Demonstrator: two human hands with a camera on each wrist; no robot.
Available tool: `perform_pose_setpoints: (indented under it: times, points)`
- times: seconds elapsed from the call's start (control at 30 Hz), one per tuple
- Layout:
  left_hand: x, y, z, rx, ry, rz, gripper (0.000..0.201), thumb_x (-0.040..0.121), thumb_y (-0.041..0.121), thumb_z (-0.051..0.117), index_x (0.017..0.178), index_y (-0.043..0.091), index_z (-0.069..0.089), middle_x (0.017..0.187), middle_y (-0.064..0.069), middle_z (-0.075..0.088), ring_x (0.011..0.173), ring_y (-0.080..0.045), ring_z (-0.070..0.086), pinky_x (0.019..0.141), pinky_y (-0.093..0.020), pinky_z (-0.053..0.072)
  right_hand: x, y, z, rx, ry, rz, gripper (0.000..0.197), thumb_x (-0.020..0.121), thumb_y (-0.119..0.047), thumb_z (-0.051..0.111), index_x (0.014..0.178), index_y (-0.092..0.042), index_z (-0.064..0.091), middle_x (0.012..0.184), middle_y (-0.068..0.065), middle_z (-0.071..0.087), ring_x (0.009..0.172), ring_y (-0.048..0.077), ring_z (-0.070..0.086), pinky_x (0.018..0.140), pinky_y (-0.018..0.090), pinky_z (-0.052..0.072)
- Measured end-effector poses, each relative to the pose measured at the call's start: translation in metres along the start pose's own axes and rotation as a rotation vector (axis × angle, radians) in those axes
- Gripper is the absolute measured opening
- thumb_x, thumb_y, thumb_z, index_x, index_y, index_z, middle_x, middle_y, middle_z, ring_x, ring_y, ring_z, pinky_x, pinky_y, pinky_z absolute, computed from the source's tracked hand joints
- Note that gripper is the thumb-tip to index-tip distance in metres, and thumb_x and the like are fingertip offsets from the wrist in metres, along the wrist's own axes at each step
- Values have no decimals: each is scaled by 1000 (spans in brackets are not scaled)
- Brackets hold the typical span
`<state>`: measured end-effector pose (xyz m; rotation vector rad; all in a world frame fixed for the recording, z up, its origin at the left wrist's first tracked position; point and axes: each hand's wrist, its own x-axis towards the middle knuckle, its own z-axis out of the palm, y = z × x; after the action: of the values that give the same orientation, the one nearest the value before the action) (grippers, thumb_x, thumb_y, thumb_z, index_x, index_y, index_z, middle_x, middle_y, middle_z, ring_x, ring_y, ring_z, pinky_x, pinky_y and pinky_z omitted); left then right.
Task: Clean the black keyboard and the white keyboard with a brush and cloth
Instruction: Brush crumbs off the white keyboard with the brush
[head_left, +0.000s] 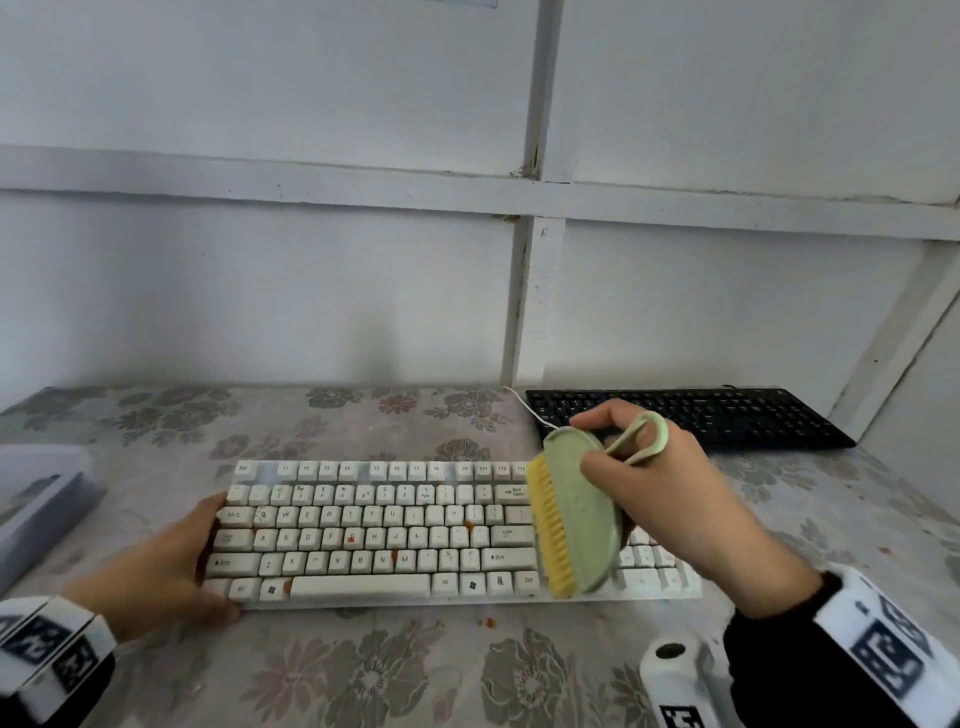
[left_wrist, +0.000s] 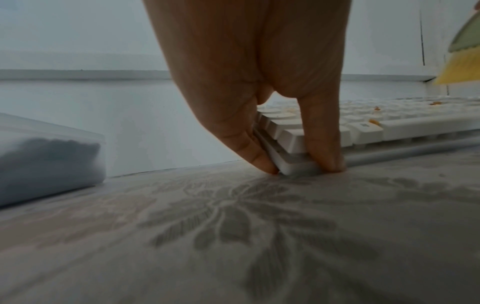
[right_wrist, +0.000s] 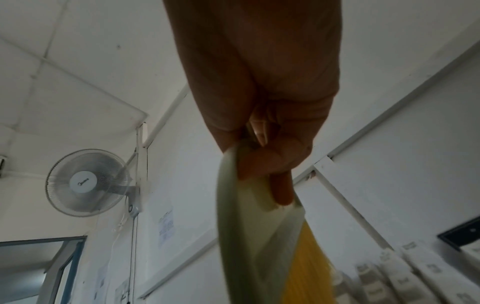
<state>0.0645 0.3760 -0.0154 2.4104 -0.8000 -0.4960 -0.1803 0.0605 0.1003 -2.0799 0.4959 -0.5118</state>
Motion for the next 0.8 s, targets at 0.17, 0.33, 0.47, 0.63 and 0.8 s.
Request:
perform_pose_setpoints:
  times: [0.17,0.33,0.47,0.63,0.8]
  points:
    - [-2,5,0,21,-9,-10,111,33,46,76,124,43,13,114,21,48,108,-3,51,98,-28,41,10,-3,23,-9,4,-33,25,87,-11,52,103,-28,60,74,-4,62,52,6,54,46,23,47]
    - [-3,10,-1,18,-14,-20,107,42,34,81,124,42,13,112,19,48,105,-2,51,95,-24,40,1,12,38,-70,-62,-23,15,87,-9,52,96,-21,57,68,0,59,43,1,46,39,14,34]
    - [-3,10,-1,41,-11,-25,110,31,49,72,124,42,14,112,18,50,105,-3,53,98,-28,42,-15,26,34,-22,-132,46,21,85,-6,52,93,-24,57,45,-8,43,39,4,31,39,16,25]
    - [-5,10,-1,44,-15,-33,111,32,50,72,124,43,11,114,18,49,108,-5,52,100,-30,42,-13,13,21,23,-86,20,21,84,-8,53,90,-26,61,56,-6,54,46,7,41,42,21,32]
    - [-3,5,0,6,-19,-1,111,34,45,78,126,43,15,122,13,52,110,-6,54,101,-36,44,6,2,20,18,39,-45,25,86,-10,51,97,-30,59,76,12,64,55,15,49,45,27,43]
